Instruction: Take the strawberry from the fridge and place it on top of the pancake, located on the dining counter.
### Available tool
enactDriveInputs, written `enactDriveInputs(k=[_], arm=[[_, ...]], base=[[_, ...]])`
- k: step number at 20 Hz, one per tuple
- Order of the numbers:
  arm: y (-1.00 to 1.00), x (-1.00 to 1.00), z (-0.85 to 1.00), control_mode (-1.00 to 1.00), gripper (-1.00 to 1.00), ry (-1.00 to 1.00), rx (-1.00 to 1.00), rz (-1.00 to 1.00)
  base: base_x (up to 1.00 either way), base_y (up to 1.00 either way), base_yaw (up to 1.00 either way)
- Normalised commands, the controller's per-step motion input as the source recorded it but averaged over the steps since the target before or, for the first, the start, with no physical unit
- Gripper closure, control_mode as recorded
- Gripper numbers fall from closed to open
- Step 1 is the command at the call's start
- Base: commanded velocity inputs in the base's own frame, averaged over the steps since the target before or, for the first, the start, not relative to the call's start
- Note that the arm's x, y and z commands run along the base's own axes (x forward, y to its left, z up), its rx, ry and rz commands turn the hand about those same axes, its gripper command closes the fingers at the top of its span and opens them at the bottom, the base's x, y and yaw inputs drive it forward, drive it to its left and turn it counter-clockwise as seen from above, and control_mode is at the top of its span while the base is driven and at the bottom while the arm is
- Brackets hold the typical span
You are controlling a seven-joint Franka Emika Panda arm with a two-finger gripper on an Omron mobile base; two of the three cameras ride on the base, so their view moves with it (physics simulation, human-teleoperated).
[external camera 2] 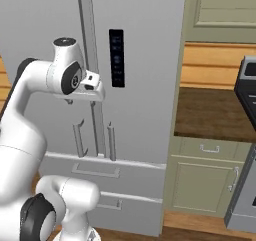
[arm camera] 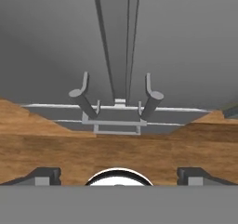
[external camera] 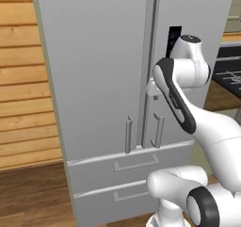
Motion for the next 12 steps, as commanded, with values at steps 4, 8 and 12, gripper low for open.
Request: enactDriveInputs(k=[4, 8, 12], arm=[[-0.19, 0.14, -0.74, -1.00, -1.00, 0.01, 0.04, -0.04], [-0.34, 0.53, -0.99, -1.00, -1.00, -0.11, 0.14, -0.01], [-0.31, 0.59, -0.92, -1.00, -1.00, -0.20, 0.02, 0.00]], base=[[0.00, 0.00, 0.00], [0.00, 0.00, 0.00], [0.00, 0.00, 0.00]])
